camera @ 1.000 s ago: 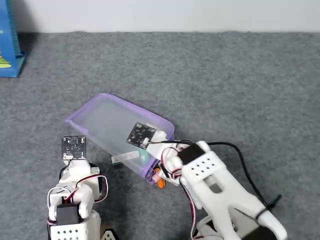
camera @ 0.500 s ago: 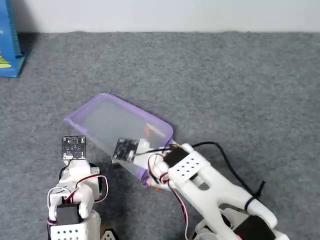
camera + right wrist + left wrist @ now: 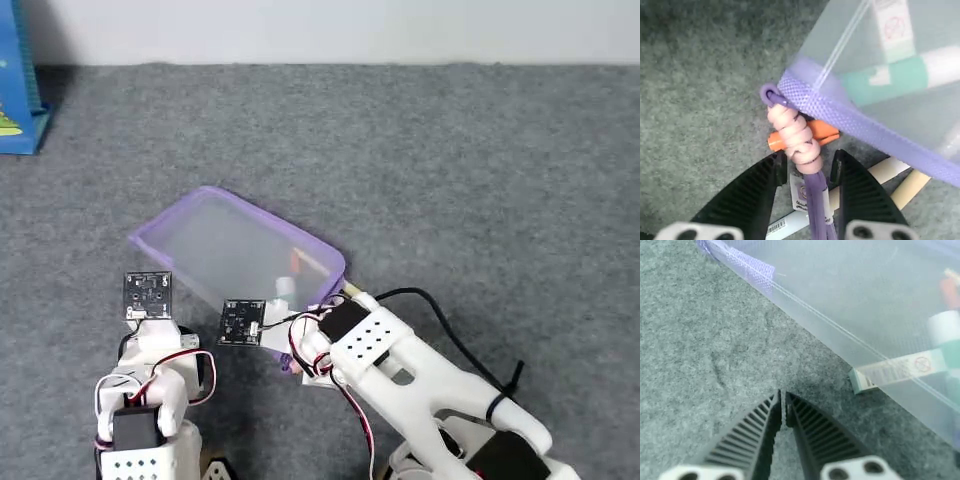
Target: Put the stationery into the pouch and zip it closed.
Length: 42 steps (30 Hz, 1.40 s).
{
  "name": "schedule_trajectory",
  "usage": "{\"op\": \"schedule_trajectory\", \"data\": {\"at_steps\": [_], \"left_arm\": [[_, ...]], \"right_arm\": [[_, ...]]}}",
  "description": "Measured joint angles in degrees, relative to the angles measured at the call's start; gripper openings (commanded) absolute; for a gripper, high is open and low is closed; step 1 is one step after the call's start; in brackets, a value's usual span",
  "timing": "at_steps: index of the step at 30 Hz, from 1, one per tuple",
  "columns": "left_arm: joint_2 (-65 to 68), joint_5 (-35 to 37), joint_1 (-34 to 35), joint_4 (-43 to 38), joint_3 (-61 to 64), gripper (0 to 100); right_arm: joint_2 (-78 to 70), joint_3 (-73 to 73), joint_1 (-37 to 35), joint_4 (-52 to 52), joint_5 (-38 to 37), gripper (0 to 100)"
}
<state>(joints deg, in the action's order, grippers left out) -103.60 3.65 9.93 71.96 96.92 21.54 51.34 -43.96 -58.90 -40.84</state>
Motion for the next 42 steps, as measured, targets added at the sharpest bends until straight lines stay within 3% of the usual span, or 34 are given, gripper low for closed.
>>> {"op": "schedule_trajectory", "data": {"at_steps": [21, 28, 35, 42], "left_arm": [[0.0, 0.0, 0.0, 0.0, 0.0, 1], [0.0, 0.0, 0.0, 0.0, 0.0, 1], [0.0, 0.0, 0.0, 0.0, 0.0, 1], [0.0, 0.0, 0.1, 0.0, 0.0, 1]], "right_arm": [[-0.2, 0.0, -3.8, 0.2, 0.0, 16.0], [-0.2, 0.0, -3.6, 0.2, 0.0, 5.1], [-4.7, -0.9, -3.9, 0.4, 0.0, 11.3], [-8.4, -3.3, -4.0, 0.4, 0.0, 11.0]]}}
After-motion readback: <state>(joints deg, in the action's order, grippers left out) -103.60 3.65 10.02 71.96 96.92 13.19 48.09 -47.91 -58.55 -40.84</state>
